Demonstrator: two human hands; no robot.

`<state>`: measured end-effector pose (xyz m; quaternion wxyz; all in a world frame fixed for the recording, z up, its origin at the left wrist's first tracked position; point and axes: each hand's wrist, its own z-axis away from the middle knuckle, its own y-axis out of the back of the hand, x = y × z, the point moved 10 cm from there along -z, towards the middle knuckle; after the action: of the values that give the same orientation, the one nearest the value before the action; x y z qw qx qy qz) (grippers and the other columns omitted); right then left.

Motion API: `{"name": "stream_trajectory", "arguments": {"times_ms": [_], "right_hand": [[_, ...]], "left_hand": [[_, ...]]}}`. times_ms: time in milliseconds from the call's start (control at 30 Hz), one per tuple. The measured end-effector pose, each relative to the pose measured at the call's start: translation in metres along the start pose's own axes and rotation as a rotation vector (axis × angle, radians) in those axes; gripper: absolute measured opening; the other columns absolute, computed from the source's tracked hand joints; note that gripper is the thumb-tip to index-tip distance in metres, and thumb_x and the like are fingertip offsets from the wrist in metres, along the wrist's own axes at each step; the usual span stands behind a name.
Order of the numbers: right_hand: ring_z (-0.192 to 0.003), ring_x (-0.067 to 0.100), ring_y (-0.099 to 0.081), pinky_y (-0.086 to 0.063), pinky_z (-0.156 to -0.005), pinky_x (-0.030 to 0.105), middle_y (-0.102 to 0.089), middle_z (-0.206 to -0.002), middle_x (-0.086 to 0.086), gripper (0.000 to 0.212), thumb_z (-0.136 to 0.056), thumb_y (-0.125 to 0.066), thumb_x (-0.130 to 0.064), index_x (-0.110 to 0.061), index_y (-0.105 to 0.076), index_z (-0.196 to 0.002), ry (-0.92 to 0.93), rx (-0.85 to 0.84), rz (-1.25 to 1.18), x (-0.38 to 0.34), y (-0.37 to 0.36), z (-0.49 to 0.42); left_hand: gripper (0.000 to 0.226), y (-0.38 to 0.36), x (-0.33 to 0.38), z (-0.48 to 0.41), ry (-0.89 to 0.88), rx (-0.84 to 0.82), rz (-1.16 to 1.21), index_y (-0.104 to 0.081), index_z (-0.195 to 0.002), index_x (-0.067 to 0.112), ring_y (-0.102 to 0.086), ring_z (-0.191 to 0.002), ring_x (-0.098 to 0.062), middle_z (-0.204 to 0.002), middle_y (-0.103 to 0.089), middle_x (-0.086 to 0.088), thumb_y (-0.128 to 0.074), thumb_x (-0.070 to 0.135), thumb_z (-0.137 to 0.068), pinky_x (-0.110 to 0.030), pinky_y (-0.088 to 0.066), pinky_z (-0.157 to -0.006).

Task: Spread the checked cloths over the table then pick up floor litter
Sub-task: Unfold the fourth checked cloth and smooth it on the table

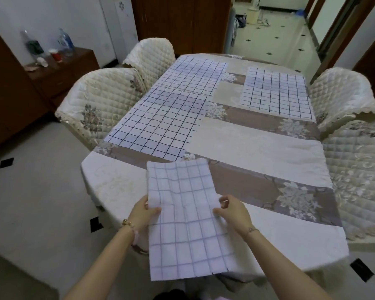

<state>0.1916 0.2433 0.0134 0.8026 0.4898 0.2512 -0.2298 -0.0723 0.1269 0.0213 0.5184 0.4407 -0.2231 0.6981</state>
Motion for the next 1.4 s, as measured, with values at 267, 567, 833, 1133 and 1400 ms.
{"name": "stream_trajectory", "arguments": {"times_ms": [267, 567, 833, 1133, 1400], "right_hand": [[-0.076, 0.008, -0.06, -0.042, -0.063, 0.021, -0.065, -0.074, -0.016, 0.02, -0.076, -0.068, -0.015, -0.027, -0.064, -0.061, -0.033, 0.009, -0.24, 0.0, 0.007, 0.013], [-0.061, 0.01, -0.058, -0.05, -0.059, 0.021, -0.064, -0.072, 0.002, 0.013, -0.081, -0.067, -0.006, -0.01, -0.061, -0.091, -0.117, -0.112, -0.823, -0.004, -0.003, 0.041], [-0.091, 0.019, -0.071, -0.056, -0.078, 0.028, -0.075, -0.094, 0.009, 0.036, -0.071, -0.08, -0.013, -0.011, -0.064, -0.103, -0.065, -0.139, -0.949, -0.02, -0.003, 0.059], [-0.089, 0.009, -0.07, -0.053, -0.073, 0.015, -0.076, -0.093, 0.002, 0.016, -0.085, -0.066, -0.017, -0.008, -0.074, -0.095, 0.003, -0.125, -0.883, -0.028, -0.003, 0.066], [-0.084, -0.002, -0.059, -0.044, -0.074, 0.011, -0.065, -0.093, -0.013, 0.02, -0.091, -0.059, -0.018, -0.01, -0.067, -0.107, -0.087, 0.121, -0.878, 0.024, 0.061, 0.064]], "left_hand": [[0.059, -0.004, 0.028, 0.018, -0.28, 0.424, -0.759, -0.039, -0.136, 0.01, -0.037, -0.126, -0.033, -0.138, -0.041, -0.013, -0.061, 0.008, -0.082, -0.042, -0.039, -0.103], [0.039, -0.117, 0.04, 0.054, -0.522, -0.035, -0.631, -0.046, -0.131, 0.021, -0.043, -0.123, -0.008, -0.131, -0.047, 0.007, -0.052, 0.026, -0.092, -0.017, -0.033, -0.102], [0.023, -0.138, 0.032, 0.062, -0.238, -0.262, -0.088, -0.061, -0.109, 0.03, -0.058, -0.109, -0.003, -0.114, -0.064, 0.011, -0.063, 0.028, -0.086, -0.024, -0.047, -0.097], [0.008, -0.128, 0.04, 0.052, -0.152, -0.155, 0.123, -0.065, -0.085, 0.014, -0.064, -0.077, -0.004, -0.079, -0.068, 0.007, -0.061, 0.02, -0.088, -0.012, -0.048, -0.066], [0.022, -0.048, 0.051, 0.031, -0.188, 0.111, 0.092, -0.058, -0.067, 0.011, -0.055, -0.059, -0.007, -0.061, -0.058, 0.002, -0.061, 0.014, -0.088, -0.017, -0.044, -0.051]]}}
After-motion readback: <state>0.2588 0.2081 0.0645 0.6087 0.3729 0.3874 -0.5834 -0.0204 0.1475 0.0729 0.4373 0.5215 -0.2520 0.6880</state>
